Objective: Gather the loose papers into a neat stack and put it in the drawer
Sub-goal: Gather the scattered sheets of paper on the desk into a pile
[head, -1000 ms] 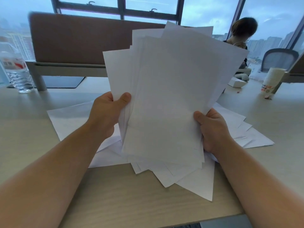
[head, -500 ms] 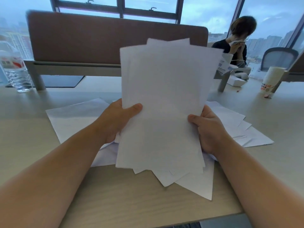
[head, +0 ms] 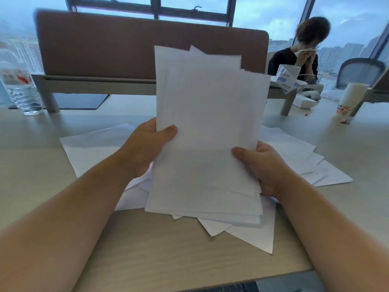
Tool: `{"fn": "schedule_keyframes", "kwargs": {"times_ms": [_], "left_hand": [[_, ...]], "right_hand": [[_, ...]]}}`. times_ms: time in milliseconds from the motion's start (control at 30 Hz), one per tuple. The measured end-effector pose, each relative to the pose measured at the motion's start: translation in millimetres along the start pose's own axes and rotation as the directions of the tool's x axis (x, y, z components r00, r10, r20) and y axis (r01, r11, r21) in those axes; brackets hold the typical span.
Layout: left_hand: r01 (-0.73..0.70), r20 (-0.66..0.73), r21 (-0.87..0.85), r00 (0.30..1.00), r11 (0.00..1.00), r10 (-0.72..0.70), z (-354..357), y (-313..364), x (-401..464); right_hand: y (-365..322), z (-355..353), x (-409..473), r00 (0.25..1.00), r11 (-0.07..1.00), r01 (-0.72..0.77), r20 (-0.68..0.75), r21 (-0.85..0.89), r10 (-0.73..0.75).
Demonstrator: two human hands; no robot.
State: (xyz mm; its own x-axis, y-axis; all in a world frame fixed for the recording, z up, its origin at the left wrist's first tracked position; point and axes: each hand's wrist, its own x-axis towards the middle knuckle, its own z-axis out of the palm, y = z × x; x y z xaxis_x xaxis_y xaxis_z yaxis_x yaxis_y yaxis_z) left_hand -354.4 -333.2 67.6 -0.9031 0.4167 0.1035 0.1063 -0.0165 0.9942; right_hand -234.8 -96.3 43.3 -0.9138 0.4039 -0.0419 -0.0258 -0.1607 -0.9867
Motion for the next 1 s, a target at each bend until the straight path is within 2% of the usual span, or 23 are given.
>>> {"fn": "schedule_keyframes", "kwargs": {"times_ms": [33,67,100,133,200,267,333,467,700,833,900,933,1000], "left_hand": [[-0.033,-0.017,0.193,0.999,0.981,0.037,-1.0,1.2,0.0],[-0.056,-0.024,0.410,0.997,0.910,0.072,-3.5,0.0,1.8],[-0.057,-0.023,0.605,0.996,0.794,0.089,-7.6,-2.7,5.3],[-0.031,-0.025,0.737,0.997,0.676,0.073,-13.1,-5.7,8.2],[0.044,-0.026,0.849,0.999,0.526,-0.042,-26.6,-10.3,11.3],[0.045,0.029,0.890,0.988,0.454,-0.154,-36.7,-11.7,11.0],[0.027,0.086,0.901,0.967,0.434,-0.238,-40.0,-10.0,10.1],[-0.009,0.142,0.914,0.943,0.405,-0.300,-31.0,-8.8,9.2],[0.007,0.062,0.945,0.978,0.327,-0.201,-33.9,-5.1,10.5],[-0.050,0.074,0.971,0.992,0.232,-0.097,-30.5,-5.9,9.0],[-0.034,0.040,0.983,0.999,0.181,-0.032,-33.0,-10.4,11.6],[-0.006,0.003,0.983,1.000,0.184,0.013,-35.2,-13.0,14.4],[0.022,-0.069,0.966,0.982,0.257,0.174,-38.6,-15.5,19.1]], "right_hand": [[-0.1,0.0,1.2,0.998,0.999,0.029,-0.049,-0.037,-0.031],[-0.5,-0.4,2.5,0.994,0.997,0.053,-0.092,-0.052,-0.058],[-0.9,-1.5,3.9,0.988,0.996,0.075,-0.134,-0.039,-0.079],[-1.1,-3.2,4.9,0.981,0.996,0.089,-0.174,-0.013,-0.090],[-1.4,-6.1,6.4,0.963,0.993,0.115,-0.248,0.032,-0.103],[-1.2,-8.1,7.6,0.947,0.987,0.129,-0.308,0.100,-0.093],[-3.1,-10.2,8.9,0.934,0.978,0.130,-0.352,0.164,-0.065],[-6.3,-14.0,12.1,0.921,0.970,0.123,-0.389,0.210,-0.032],[-6.9,-8.1,7.4,0.929,0.977,0.097,-0.371,0.192,-0.019],[-7.2,-5.7,2.9,0.940,0.978,0.086,-0.341,0.191,-0.017],[-8.0,-4.3,-0.1,0.945,0.979,0.082,-0.327,0.187,-0.017],[-8.5,-3.8,-1.4,0.946,0.980,0.077,-0.324,0.184,-0.014],[-9.7,-3.3,-3.7,0.949,0.982,0.068,-0.315,0.177,-0.009]]}}
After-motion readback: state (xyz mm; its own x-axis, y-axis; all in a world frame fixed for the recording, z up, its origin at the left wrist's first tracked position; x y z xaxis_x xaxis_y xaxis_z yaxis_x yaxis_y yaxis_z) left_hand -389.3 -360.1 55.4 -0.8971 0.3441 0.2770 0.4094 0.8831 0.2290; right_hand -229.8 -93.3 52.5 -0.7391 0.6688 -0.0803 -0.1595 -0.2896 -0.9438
